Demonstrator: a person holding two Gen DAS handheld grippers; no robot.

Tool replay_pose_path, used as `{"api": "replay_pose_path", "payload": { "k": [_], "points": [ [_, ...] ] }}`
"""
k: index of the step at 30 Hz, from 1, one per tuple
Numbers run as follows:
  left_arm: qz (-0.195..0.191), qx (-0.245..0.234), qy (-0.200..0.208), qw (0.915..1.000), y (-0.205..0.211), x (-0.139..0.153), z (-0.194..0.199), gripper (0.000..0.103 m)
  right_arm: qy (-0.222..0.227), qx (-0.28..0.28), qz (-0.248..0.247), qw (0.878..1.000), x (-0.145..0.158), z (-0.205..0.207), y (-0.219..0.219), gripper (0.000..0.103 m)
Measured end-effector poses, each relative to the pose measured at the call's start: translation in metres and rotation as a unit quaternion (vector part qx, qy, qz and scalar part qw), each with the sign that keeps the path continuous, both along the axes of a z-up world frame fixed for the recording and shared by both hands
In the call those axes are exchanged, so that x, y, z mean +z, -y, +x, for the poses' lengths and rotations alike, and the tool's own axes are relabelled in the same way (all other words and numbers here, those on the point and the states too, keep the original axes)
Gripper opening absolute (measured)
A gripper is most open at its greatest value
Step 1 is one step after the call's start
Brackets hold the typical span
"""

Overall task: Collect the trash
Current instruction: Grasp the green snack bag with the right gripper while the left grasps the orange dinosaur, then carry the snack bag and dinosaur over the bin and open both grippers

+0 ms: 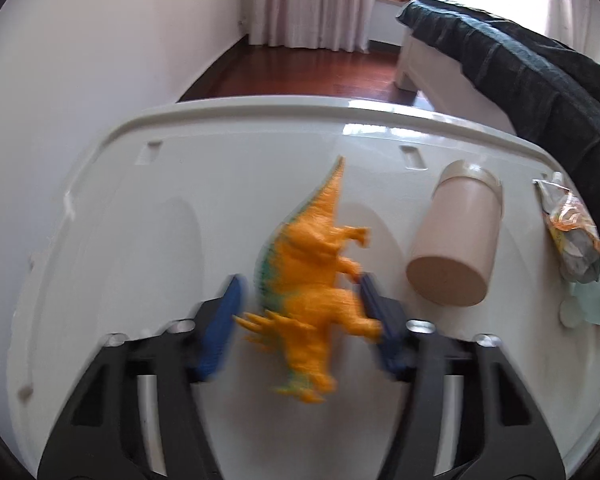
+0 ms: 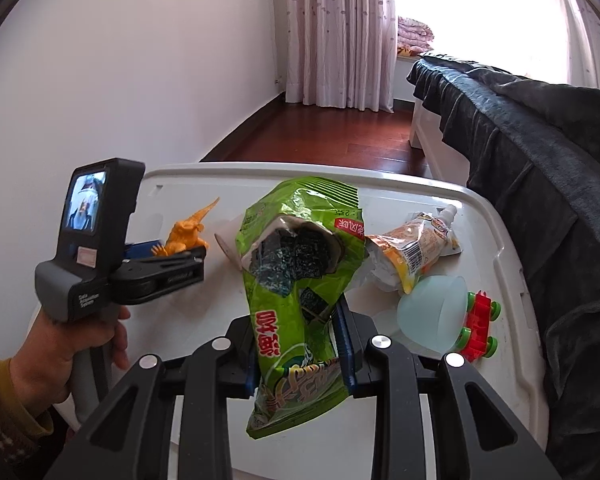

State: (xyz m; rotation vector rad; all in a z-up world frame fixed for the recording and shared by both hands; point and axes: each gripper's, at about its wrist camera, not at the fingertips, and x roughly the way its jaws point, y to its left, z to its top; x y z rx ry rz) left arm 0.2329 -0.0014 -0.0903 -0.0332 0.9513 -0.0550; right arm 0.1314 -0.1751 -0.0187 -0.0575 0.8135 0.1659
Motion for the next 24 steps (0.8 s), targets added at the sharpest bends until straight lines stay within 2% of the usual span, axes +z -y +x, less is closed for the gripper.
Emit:
{"api": "replay_pose_path", "payload": {
  "k": [8, 24],
  "points": [
    [-0.014, 0.013, 0.016, 0.9997, -0.014, 0.006, -0.017, 0.053, 0.003, 0.002, -0.002, 1.0, 0.0, 0.001, 0.001, 0.03],
    [-0.019, 0.009, 0.051, 0.9985, -0.021, 0.048, -0.068, 0.053, 0.008, 0.008, -0.018, 1.0, 0.017, -0.028, -0.004, 0.03]
  ]
}}
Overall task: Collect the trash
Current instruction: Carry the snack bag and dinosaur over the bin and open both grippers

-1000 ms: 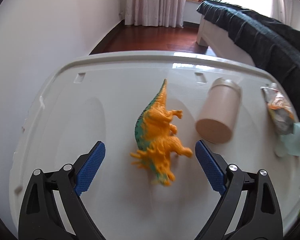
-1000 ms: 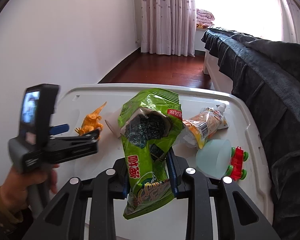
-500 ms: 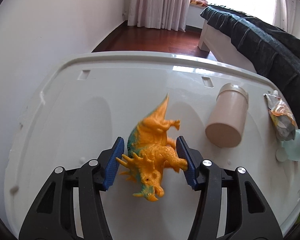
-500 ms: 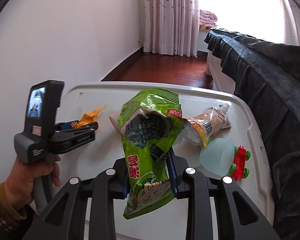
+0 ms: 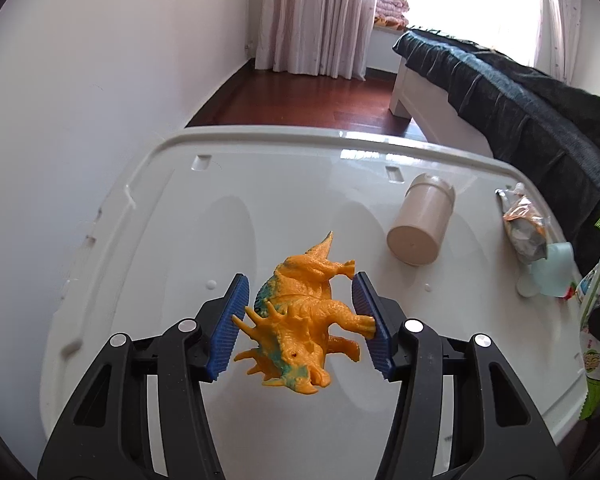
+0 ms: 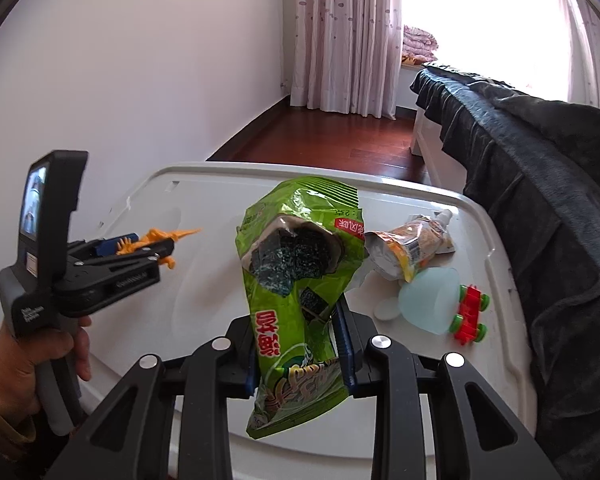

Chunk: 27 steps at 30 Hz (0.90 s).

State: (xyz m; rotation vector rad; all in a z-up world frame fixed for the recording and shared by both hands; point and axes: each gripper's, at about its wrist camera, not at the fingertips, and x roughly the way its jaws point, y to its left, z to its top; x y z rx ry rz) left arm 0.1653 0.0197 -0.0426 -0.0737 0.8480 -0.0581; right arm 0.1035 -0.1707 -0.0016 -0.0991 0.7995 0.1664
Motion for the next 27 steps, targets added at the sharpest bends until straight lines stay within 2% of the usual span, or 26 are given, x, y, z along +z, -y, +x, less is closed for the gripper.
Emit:
{"api": "replay_pose_path", "payload": {
  "k": [7, 14, 20, 27],
  "points": [
    [-0.006, -0.013, 0.018, 0.9997, -0.005, 0.026, -0.044, 0.053, 0.011, 0.0, 0.0, 1.0, 0.019, -0.028, 0.003, 0.03],
    [-0.005, -0.05, 0.02, 0.9986, -0.005, 0.043, -0.125, 0.053, -0.003, 0.012, 0.024, 1.0, 0.023, -0.089, -0.005, 0.03],
    [-0.008, -0.088, -0.008, 0.9961, -0.002, 0.03, -0.194, 0.053, -0.051, 0.021, 0.042, 0.998, -0.002, -0.149, -0.016, 0.03],
    [-0.006, -0.108, -0.058, 0.9925, -0.004, -0.005, -0.246, 0.053, -0.123, 0.032, 0.019, 0.992, -0.052, -0.2, -0.025, 0.03]
  ]
}}
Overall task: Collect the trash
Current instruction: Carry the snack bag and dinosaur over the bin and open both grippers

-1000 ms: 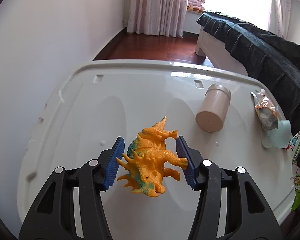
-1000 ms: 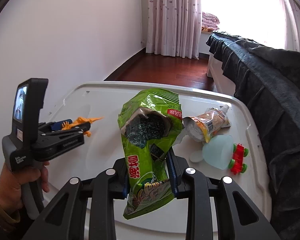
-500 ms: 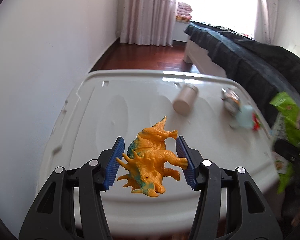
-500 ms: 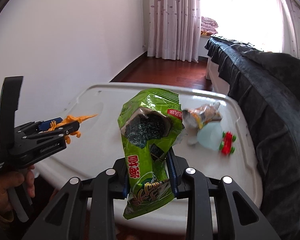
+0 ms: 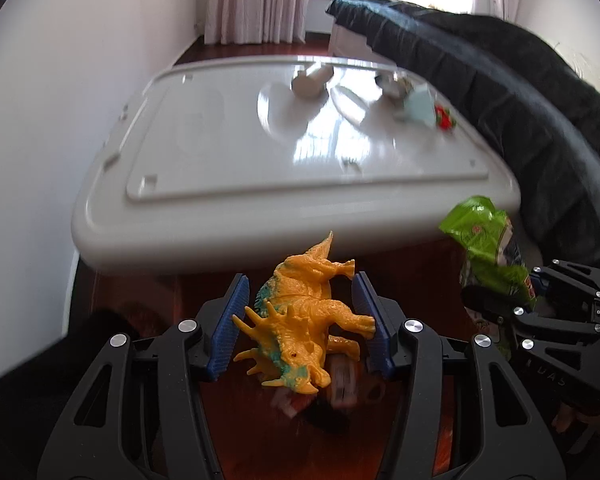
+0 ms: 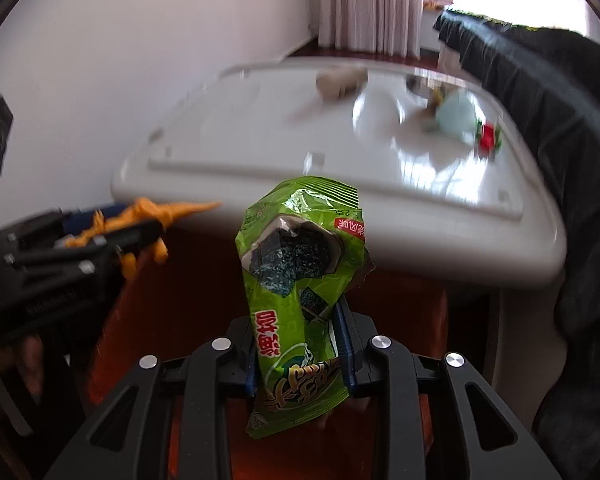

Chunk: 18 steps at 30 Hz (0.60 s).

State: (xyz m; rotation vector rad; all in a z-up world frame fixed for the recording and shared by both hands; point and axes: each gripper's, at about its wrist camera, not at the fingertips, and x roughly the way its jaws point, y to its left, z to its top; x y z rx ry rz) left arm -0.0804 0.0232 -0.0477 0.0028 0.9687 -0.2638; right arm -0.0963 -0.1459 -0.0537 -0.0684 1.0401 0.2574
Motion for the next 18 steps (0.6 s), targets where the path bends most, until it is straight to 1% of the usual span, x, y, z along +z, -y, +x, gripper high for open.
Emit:
{"api": "replay_pose_path", "payload": {
  "k": [3, 5, 6, 7, 8, 9, 11, 13, 18],
  "points": [
    [0.004, -0.005, -0.03, 0.9995, -0.002, -0.019, -0.013, 0.053, -0.035, 0.0, -0.003, 0.999, -0.021, -0.014, 0.001, 0.03],
    [-0.004, -0.002, -0.05, 0.9988, -0.005, -0.029, -0.018, 0.053, -0.058, 0.003, -0.008, 0.998, -0.033, -0.021, -0.001, 0.033],
    [-0.003, -0.004, -0.058, 0.9983, -0.004, -0.031, -0.018, 0.053, -0.065, 0.005, -0.015, 0.998, -0.036, -0.024, -0.002, 0.044],
    [-0.004, -0.001, -0.064, 0.9979, -0.005, -0.034, -0.019, 0.055, -0.069, 0.005, -0.024, 0.997, -0.039, -0.027, -0.003, 0.061],
    [-0.006, 0.003, -0.068, 0.9977, -0.005, -0.035, -0.02, 0.066, -0.067, 0.001, -0.029, 0.997, -0.04, -0.028, -0.003, 0.071],
    [-0.003, 0.011, -0.07, 0.9974, -0.006, -0.034, -0.019, 0.071, -0.062, -0.004, -0.032, 0.998, -0.04, -0.029, -0.003, 0.073],
    [0.008, 0.024, -0.059, 0.9979, -0.006, -0.028, -0.017, 0.082, -0.051, -0.014, -0.033, 0.998, -0.034, -0.027, 0.001, 0.077],
    [0.007, 0.026, -0.043, 0.9987, -0.007, -0.021, -0.017, 0.085, -0.033, -0.03, -0.024, 0.999, -0.024, -0.025, 0.008, 0.084],
    [-0.027, 0.024, -0.006, 0.9993, -0.012, 0.002, -0.004, 0.089, 0.007, -0.063, 0.008, 0.998, 0.002, -0.014, 0.027, 0.087]
  ]
}}
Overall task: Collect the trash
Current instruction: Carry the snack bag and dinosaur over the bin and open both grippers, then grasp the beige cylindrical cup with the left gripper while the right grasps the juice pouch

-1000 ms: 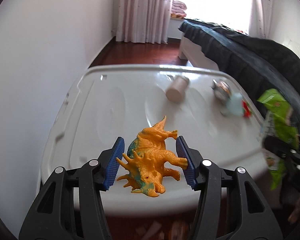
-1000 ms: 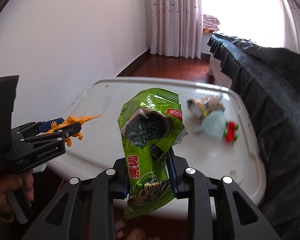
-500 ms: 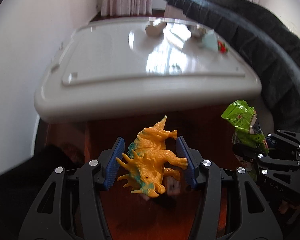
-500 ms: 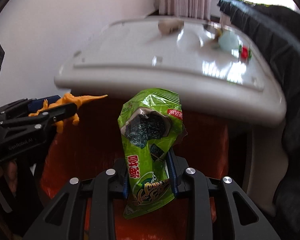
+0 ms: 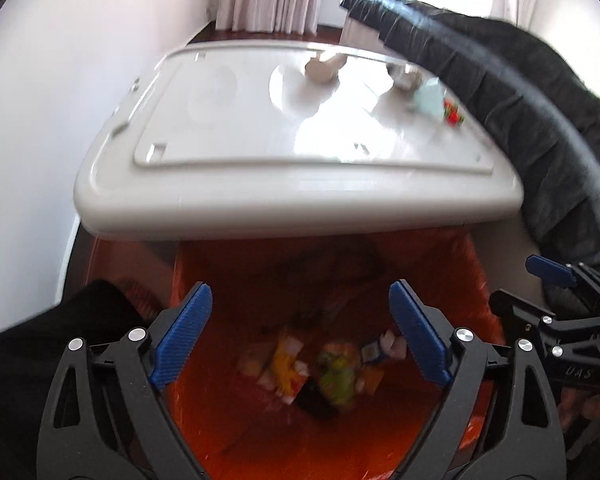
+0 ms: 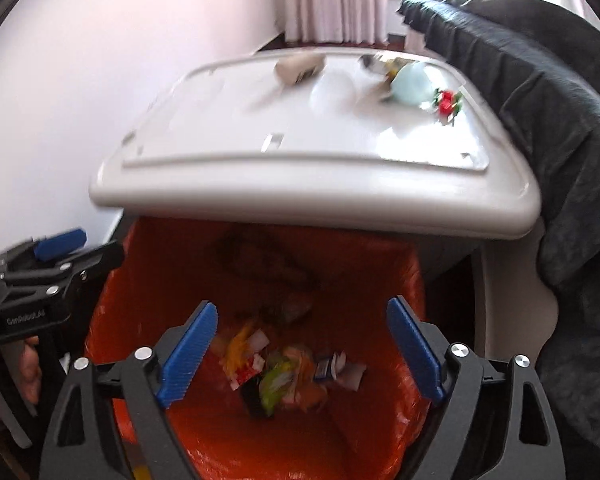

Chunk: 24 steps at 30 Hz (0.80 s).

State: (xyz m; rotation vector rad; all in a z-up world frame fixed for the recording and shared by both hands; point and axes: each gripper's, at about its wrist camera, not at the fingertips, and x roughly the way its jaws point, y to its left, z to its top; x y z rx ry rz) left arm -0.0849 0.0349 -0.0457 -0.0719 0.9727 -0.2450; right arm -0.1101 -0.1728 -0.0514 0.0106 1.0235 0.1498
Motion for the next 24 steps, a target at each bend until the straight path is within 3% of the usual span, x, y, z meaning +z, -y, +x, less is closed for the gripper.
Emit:
{"api": "replay_pose_path", "payload": {
  "k": [9, 15, 21, 24],
  "points": [
    [0.01, 0.004, 0.065, 0.9978, 0.017, 0.045, 0.065, 0.09, 0.088, -0.051, 0.017, 0.995, 0.056, 0.037, 0.032, 0.095],
    [0.001, -0.034, 0.089, 0.9954, 0.044, 0.054, 0.133, 0.09, 0.119, -0.068, 0.026, 0.99, 0.083, 0.071, 0.053, 0.095],
    [0.019, -0.114, 0.105, 0.9878, 0.081, 0.035, 0.208, 0.09, 0.147, -0.073, 0.037, 0.986, 0.103, 0.1, 0.068, 0.096],
    [0.041, -0.127, 0.1, 0.986, 0.096, 0.016, 0.252, 0.09, 0.151, -0.075, 0.048, 0.985, 0.102, 0.106, 0.073, 0.096]
  ]
}}
